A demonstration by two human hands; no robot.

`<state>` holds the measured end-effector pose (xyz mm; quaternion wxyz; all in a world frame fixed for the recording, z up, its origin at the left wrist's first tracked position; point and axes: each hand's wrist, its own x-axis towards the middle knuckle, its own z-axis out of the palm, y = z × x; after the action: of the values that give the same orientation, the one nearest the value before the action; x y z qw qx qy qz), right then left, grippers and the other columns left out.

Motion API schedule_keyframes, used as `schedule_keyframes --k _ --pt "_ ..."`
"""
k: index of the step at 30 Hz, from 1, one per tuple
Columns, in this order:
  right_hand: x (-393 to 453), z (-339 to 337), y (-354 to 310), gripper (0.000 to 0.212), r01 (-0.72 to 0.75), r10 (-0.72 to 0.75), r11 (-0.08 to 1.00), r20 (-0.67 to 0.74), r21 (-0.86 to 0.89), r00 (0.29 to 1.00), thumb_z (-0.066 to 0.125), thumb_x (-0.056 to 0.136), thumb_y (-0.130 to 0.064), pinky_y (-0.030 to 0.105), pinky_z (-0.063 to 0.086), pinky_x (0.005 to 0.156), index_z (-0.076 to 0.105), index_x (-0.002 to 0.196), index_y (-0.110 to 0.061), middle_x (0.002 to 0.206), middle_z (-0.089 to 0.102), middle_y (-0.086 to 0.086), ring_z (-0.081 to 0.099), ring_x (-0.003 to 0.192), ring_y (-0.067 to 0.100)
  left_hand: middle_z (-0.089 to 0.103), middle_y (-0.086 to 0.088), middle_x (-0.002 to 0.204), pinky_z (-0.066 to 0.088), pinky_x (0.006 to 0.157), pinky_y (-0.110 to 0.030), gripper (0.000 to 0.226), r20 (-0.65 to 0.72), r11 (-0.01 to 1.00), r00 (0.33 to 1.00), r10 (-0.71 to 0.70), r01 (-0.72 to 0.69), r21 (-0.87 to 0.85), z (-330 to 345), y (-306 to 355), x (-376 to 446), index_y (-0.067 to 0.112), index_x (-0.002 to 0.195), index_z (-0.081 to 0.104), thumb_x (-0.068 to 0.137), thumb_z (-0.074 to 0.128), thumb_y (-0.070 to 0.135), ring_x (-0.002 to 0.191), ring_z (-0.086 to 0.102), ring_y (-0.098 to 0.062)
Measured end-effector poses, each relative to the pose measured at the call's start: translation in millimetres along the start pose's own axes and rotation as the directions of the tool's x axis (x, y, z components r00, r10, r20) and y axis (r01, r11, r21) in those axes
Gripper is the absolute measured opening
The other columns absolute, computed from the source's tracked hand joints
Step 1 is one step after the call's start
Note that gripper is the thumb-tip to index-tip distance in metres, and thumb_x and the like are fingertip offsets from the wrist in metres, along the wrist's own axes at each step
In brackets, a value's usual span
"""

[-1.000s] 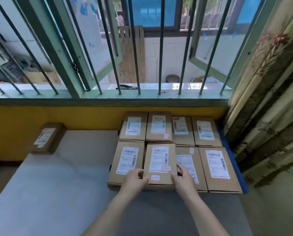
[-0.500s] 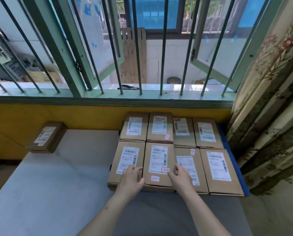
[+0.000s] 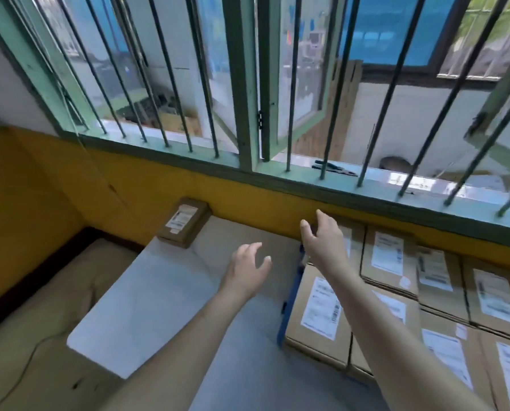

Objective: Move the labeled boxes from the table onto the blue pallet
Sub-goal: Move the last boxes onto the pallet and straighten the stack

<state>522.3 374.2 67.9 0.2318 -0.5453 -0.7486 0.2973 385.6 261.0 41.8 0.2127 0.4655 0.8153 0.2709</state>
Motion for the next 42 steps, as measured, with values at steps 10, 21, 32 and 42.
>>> schedule_keyframes --k 10,21,32,42 --pt "86 247 -160 0.063 -0.134 0.128 0.991 0.262 0.005 0.957 0.039 0.102 -0.044 0.039 0.026 0.118 0.029 0.153 -0.008 0.157 0.033 0.013 0.029 0.146 0.028 0.049 -0.008 0.134 0.043 0.085 -0.033 0.046 0.008 0.949 0.953 -0.303 0.303 -0.089 -124 -241 143 0.018 0.137 0.048 0.095 0.048 0.038 0.114 0.054 -0.029" --pt "141 388 -221 0.05 -0.441 0.381 0.894 0.383 0.081 0.842 0.047 0.101 -0.021 0.027 0.036 0.096 0.035 0.149 -0.011 0.15 0.044 0.011 0.041 0.137 0.028 0.042 -0.02 0.138 0.04 0.1 -0.037 0.06 0.167 0.885 0.89 -0.424 0.446 -0.135 -156 -378 261 0.003 0.142 0.039 0.091 0.057 0.028 0.123 0.047 -0.035" --pt "188 455 -184 0.039 -0.64 0.47 0.643 0.444 0.42 0.763 0.054 0.095 -0.016 0.029 0.055 0.08 0.053 0.133 -0.022 0.123 0.068 0.001 0.067 0.101 0.019 0.033 -0.012 0.152 0.032 0.109 -0.032 0.064 0.314 0.734 0.807 -0.5 0.587 -0.341 -131 -392 300 0.011 0.149 0.034 0.096 0.05 0.042 0.137 0.039 -0.03" --pt "163 358 -189 0.046 -0.596 0.549 0.604 0.265 0.53 0.793 0.057 0.09 -0.02 0.036 0.057 0.087 0.049 0.135 -0.021 0.122 0.065 -0.002 0.067 0.1 0.017 0.066 0.004 0.119 0.055 0.092 -0.046 0.044 0.266 0.644 0.911 -0.314 0.41 -0.646 -157 -315 255 0.028 0.13 0.052 0.088 0.062 0.035 0.109 0.064 -0.017"
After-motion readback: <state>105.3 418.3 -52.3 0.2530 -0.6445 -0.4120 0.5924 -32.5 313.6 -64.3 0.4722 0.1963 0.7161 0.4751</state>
